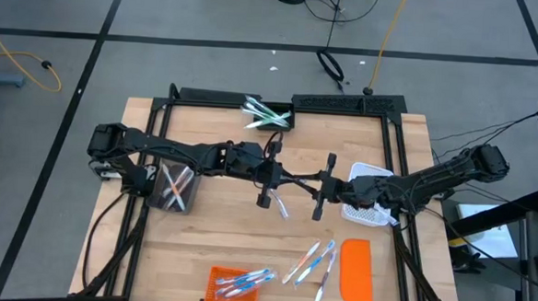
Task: Pick & Place Toothbrushes
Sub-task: Put the purple toothbrush into the white bin
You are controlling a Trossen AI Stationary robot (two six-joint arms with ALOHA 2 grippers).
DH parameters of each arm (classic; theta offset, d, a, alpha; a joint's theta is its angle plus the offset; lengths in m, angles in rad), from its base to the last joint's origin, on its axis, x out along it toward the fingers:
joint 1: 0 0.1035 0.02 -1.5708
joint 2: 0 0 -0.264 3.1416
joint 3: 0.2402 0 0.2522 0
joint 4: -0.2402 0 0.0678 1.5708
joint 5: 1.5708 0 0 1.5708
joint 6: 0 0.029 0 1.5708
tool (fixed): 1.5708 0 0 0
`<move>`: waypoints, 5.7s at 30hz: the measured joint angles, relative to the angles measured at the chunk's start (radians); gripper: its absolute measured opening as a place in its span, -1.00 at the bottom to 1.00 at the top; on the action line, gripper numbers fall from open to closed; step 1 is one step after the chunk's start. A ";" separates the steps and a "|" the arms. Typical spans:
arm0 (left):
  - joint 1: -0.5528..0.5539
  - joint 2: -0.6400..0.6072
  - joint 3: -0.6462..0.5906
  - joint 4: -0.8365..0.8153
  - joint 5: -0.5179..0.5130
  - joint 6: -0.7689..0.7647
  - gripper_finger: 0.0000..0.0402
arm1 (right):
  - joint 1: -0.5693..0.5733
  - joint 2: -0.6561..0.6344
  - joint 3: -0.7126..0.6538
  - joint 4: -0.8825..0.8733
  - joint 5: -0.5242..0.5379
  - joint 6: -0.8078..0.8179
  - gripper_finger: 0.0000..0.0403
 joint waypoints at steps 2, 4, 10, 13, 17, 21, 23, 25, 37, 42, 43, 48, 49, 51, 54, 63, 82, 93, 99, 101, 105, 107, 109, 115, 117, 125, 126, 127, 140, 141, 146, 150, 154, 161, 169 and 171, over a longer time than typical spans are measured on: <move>0.000 0.000 0.000 0.001 -0.001 -0.012 -0.86 | 0.000 0.000 0.000 -0.003 0.003 -0.002 -0.81; 0.000 0.000 0.000 0.003 -0.020 -0.017 -0.80 | 0.000 0.000 0.000 -0.009 0.021 -0.004 -0.81; 0.000 -0.001 0.000 0.004 -0.045 -0.016 -0.61 | 0.000 -0.014 0.000 -0.081 0.081 0.010 -0.81; 0.001 -0.001 0.000 -0.001 -0.056 -0.017 -0.58 | 0.000 -0.043 0.000 -0.151 0.082 0.041 -0.81; 0.002 -0.001 0.000 -0.019 -0.072 -0.017 -0.58 | 0.008 -0.108 0.000 -0.257 0.132 0.089 -0.81; 0.002 -0.001 0.000 -0.035 -0.073 -0.017 -0.57 | 0.022 -0.183 0.000 -0.412 0.207 0.164 -0.81; 0.002 -0.001 0.000 -0.042 -0.073 -0.017 -0.57 | 0.028 -0.226 0.000 -0.472 0.213 0.199 -0.81; 0.002 -0.001 0.000 -0.050 -0.073 -0.017 -0.57 | 0.032 -0.270 0.000 -0.538 0.214 0.230 -0.81; 0.002 -0.001 0.000 -0.059 -0.073 -0.020 -0.57 | 0.040 -0.575 0.000 -0.957 0.289 0.449 -0.81; 0.002 -0.001 0.000 -0.060 -0.072 -0.020 -0.57 | 0.040 -0.690 0.001 -1.088 0.286 0.528 -0.81; 0.002 -0.001 0.000 -0.060 -0.072 -0.020 -0.57 | 0.040 -0.711 0.005 -1.123 0.285 0.544 -0.81; 0.003 -0.001 0.000 -0.060 -0.072 -0.031 -0.57 | 0.040 -0.781 0.059 -1.303 0.275 0.647 -0.81; 0.003 -0.001 0.000 -0.060 -0.072 -0.031 -0.57 | 0.040 -0.789 0.073 -1.339 0.261 0.669 -0.81; 0.003 -0.001 0.000 -0.060 -0.072 -0.031 -0.57 | 0.040 -0.796 0.097 -1.399 0.253 0.705 -0.81; 0.003 -0.001 0.000 -0.060 -0.072 -0.032 -0.57 | 0.040 -0.796 0.133 -1.484 0.214 0.746 -0.81; 0.004 -0.001 0.000 -0.060 -0.072 -0.032 -0.57 | 0.040 -0.794 0.159 -1.538 0.099 0.782 -0.81; 0.005 -0.001 0.000 -0.059 -0.071 -0.034 -0.57 | 0.040 -0.749 0.066 -1.535 0.125 0.778 -0.81; 0.005 -0.001 0.000 -0.059 -0.071 -0.033 -0.57 | 0.040 -0.749 0.014 -1.511 0.124 0.784 -0.17; 0.005 -0.001 0.000 -0.059 -0.071 -0.033 -0.57 | 0.040 -0.749 0.014 -1.506 0.124 0.781 -0.14; 0.005 -0.001 0.000 -0.059 -0.071 -0.033 -0.57 | 0.040 -0.749 0.014 -1.492 0.124 0.776 -0.15; 0.005 -0.001 0.000 -0.059 -0.071 -0.033 -0.57 | 0.040 -0.749 0.014 -1.453 0.124 0.745 -0.17; 0.005 -0.001 0.000 -0.061 -0.071 -0.033 -0.57 | 0.040 -0.749 0.014 -1.426 0.124 0.727 -0.17; 0.005 -0.001 0.000 -0.088 -0.071 -0.034 -0.57 | 0.040 -0.749 0.014 -1.396 0.124 0.712 -0.16; 0.005 -0.001 0.000 -0.255 -0.055 0.006 -0.57 | 0.040 -0.749 0.014 -1.329 0.123 0.665 -0.17; 0.004 0.006 0.000 -0.302 -0.053 0.015 -0.57 | 0.040 -0.749 0.014 -1.324 0.123 0.660 -0.17; 0.004 0.082 0.001 -0.340 -0.053 0.094 -0.57 | 0.040 -0.746 0.014 -1.310 0.123 0.646 -0.17; 0.004 0.098 0.001 -0.343 -0.054 0.108 -0.57 | 0.040 -0.745 0.014 -1.311 0.121 0.646 -0.17; 0.004 0.113 0.000 -0.346 -0.054 0.118 -0.57 | 0.040 -0.743 0.014 -1.310 0.116 0.646 -0.18; 0.005 0.225 0.000 -0.344 -0.061 0.127 -0.57 | 0.040 -0.738 -0.081 -1.171 0.097 0.575 -0.18; 0.005 0.232 0.000 -0.339 -0.061 0.128 -0.57 | 0.040 -0.738 -0.086 -1.155 0.097 0.570 -0.19; 0.005 0.238 0.000 -0.336 -0.063 0.118 -0.57 | 0.040 -0.738 -0.092 -1.138 0.097 0.563 -0.19; 0.005 0.238 0.000 -0.336 -0.063 0.080 -0.57 | 0.040 -0.738 -0.092 -1.138 0.097 0.563 -0.19; 0.005 0.238 0.000 -0.340 -0.063 0.074 -0.57 | 0.040 -0.738 -0.092 -1.127 0.097 0.563 -0.19; 0.004 0.241 0.000 -0.337 -0.070 -0.016 -0.57 | 0.040 -0.738 -0.092 -1.110 0.097 0.564 -0.20; 0.000 0.249 0.002 -0.224 -0.087 -0.299 -0.57 | 0.040 -0.735 -0.092 -1.108 0.096 0.564 -0.21; 0.001 0.250 0.001 -0.215 -0.088 -0.356 -0.57 | 0.040 -0.735 -0.092 -1.108 0.096 0.564 -0.21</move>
